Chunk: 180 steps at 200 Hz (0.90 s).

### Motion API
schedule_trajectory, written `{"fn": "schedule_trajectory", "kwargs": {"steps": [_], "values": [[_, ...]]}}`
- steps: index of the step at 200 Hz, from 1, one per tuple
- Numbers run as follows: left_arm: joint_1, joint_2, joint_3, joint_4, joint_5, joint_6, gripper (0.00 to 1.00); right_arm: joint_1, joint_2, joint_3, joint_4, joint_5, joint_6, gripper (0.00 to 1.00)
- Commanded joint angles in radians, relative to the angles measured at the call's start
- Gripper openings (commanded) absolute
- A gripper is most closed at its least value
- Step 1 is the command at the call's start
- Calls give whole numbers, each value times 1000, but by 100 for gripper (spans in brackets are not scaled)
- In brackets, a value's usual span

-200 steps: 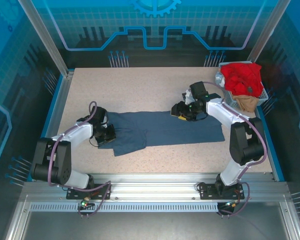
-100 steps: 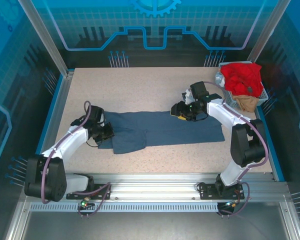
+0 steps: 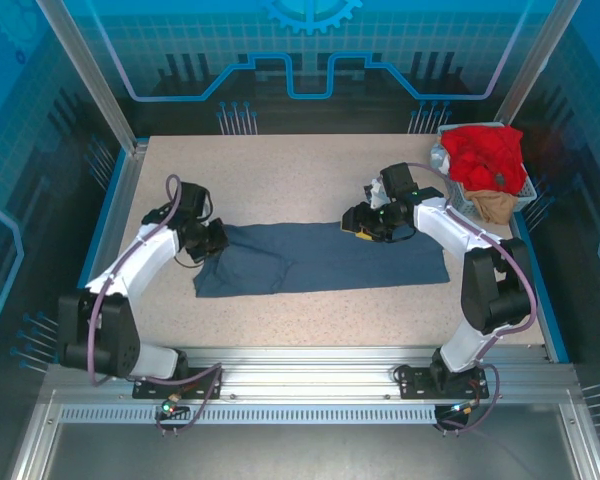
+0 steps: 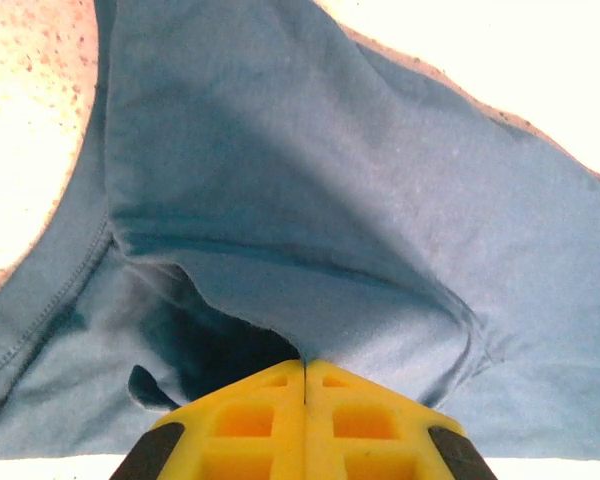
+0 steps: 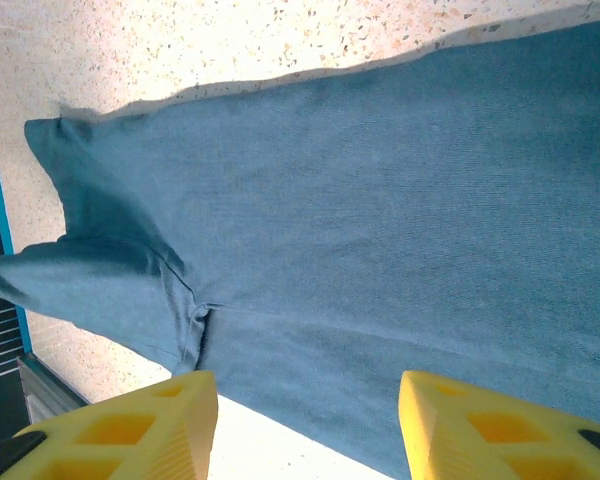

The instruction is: Fold and stack the t-shirts

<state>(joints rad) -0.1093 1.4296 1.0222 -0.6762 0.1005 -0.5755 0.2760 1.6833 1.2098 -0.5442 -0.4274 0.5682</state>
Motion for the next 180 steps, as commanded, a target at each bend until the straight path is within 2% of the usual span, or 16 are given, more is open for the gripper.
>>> {"fn": "schedule_trajectory", "kwargs": {"steps": [1, 82, 102, 120, 140, 160, 180], "values": [[-3, 70, 85, -89, -44, 28, 0, 4, -27, 0, -4, -15, -1, 52], [3, 366, 254, -109, -167, 138, 0, -1, -40, -16, -10, 0, -2, 52], [5, 406, 289, -109, -222, 144, 16, -6, -55, -28, -11, 19, -1, 52], [-13, 373, 306, -119, -287, 125, 37, -19, -71, -46, -19, 44, 1, 52], [-79, 278, 287, -140, -399, 85, 40, -51, -89, -71, -39, 79, 4, 51], [-134, 195, 216, -118, -336, -26, 35, -101, -82, -82, -80, 114, 1, 48], [-167, 195, 153, -79, -209, -147, 27, -157, -60, -91, -98, 128, -5, 45]]}}
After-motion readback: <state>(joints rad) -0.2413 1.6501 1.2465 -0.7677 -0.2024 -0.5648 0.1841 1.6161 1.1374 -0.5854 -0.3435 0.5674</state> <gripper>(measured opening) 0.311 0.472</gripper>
